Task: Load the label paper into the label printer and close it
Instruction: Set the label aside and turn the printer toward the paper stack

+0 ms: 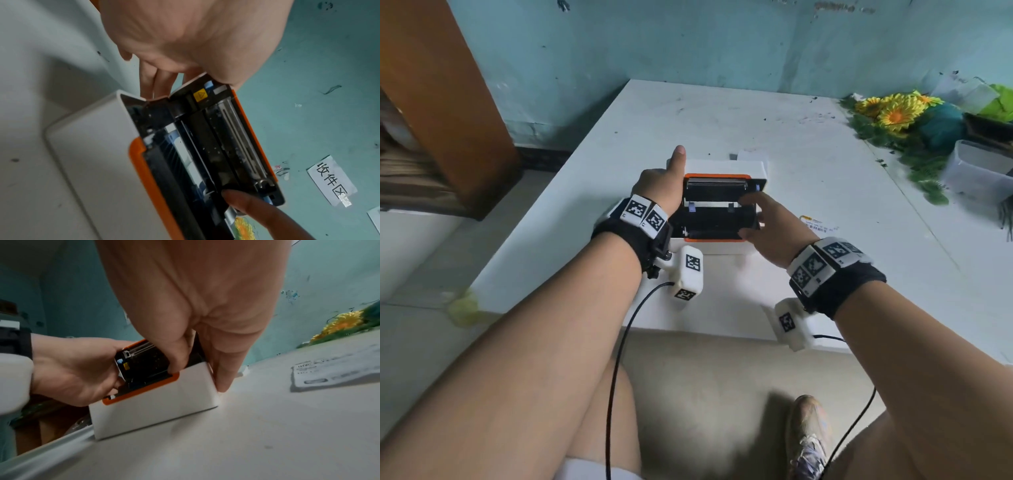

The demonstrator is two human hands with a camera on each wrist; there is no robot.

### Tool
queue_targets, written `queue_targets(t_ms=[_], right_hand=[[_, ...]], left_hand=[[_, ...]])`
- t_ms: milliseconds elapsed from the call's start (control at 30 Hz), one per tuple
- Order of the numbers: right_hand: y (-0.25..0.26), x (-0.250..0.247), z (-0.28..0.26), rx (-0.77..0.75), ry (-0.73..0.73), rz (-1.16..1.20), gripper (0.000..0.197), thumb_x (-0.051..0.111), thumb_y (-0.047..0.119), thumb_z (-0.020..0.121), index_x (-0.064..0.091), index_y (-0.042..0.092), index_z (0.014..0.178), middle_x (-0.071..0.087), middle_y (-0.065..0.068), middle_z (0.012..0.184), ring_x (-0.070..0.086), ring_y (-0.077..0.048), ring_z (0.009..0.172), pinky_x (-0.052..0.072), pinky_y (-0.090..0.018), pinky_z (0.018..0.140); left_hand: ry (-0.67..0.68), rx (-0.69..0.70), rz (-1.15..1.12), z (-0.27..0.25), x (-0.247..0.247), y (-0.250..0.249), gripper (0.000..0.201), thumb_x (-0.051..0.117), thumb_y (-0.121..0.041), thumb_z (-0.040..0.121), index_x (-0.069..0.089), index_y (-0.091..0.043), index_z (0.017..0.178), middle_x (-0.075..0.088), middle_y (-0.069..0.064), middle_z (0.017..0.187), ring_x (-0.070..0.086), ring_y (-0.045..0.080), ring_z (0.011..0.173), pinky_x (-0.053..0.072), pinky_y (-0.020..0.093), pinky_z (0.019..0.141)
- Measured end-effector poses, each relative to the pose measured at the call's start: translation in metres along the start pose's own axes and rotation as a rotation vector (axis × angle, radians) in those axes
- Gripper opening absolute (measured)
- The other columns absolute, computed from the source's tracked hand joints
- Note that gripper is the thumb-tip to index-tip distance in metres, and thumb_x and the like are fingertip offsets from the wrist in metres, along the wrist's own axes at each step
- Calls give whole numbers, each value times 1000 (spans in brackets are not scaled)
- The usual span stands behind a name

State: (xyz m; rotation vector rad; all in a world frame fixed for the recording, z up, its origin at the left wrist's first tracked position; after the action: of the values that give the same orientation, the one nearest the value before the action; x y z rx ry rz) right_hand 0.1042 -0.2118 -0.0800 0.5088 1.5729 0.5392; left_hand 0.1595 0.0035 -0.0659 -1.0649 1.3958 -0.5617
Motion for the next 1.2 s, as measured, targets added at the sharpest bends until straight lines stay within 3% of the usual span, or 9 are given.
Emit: queue_targets(t_ms=[333, 467, 567, 667, 733, 800, 900, 1100, 1200], right_hand=[[-1, 2, -1, 22, 29, -17, 54, 59, 17, 105, 39, 34, 152, 67, -2, 134, 64, -24, 90, 47, -30, 67], [0, 4, -7, 25, 65, -57, 60, 50, 12, 109, 32, 32, 162, 62, -4, 147, 63, -28, 118, 44, -30, 88], [0, 4, -12, 54, 95, -65, 62, 43, 11, 110, 26, 30, 167, 54, -5, 158, 56, -29, 138, 41, -28, 94], [-5, 0, -14, 83, 86, -41, 62, 41, 10, 109, 23, 24, 168, 52, -10, 159, 57, -31, 136, 42, -29, 91], [-12, -4, -12, 101, 49, -52, 59, 43, 13, 108, 28, 24, 165, 51, -16, 154, 61, -34, 117, 43, -30, 82], [-18, -7, -12, 145, 31, -102, 54, 45, 21, 108, 34, 26, 160, 41, -20, 155, 60, -32, 97, 45, -33, 74], [-26, -9, -18, 257, 48, -216, 50, 45, 37, 105, 42, 28, 154, 27, -25, 162, 53, -53, 127, 46, -54, 109], [-21, -13, -36, 315, 61, -232, 76, 61, 61, 94, 36, 25, 157, 17, -26, 171, 18, -56, 156, 27, -64, 125], [-24, -15, -38, 340, 34, -287, 77, 61, 61, 95, 36, 21, 156, 33, -23, 161, 27, -48, 153, 24, -59, 126]], left_hand=[[82, -138, -66, -11, 0, 3, 95, 27, -94, 93, 63, -19, 140, 66, 10, 121, 64, 33, 103, 47, 36, 95], [186, -225, -156, -10, 3, 11, 112, 24, -114, 63, 62, -23, 117, 71, 7, 110, 67, 32, 101, 50, 48, 112], [244, -253, -209, 28, 28, 39, 149, 39, -121, 25, 70, -25, 135, 74, 16, 138, 59, 56, 136, 43, 67, 120], [263, -261, -267, 3, 34, 24, 118, 47, -106, 61, 68, -21, 139, 76, 19, 130, 73, 48, 119, 60, 51, 105], [326, -264, -351, -36, 33, 1, 72, 47, -86, 93, 70, -22, 116, 77, 7, 103, 78, 24, 79, 60, 28, 70], [375, -242, -438, -48, 43, -10, 50, 45, -67, 109, 59, -21, 95, 69, 7, 92, 68, 20, 75, 52, 31, 63], [446, -247, -538, -65, 60, -24, 47, 42, -56, 114, 49, -19, 86, 67, 7, 84, 67, 21, 74, 53, 33, 65], [607, -278, -690, -66, 89, -27, 59, 51, -58, 110, 56, -6, 138, 65, 24, 137, 70, 33, 93, 63, 37, 67], [673, -250, -629, -71, 98, -29, 71, 54, -57, 108, 48, -2, 152, 68, 25, 116, 65, 30, 78, 61, 33, 58]])
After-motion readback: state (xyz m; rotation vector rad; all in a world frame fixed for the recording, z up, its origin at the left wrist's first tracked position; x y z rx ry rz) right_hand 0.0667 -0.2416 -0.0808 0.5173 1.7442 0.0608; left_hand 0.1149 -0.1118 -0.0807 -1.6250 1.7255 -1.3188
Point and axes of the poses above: each hand's wrist, its own z-axis towards the middle knuckle, its own x-axis out of the palm, y = z × x, the point moved 5 cm from there along z, towards the middle knuckle
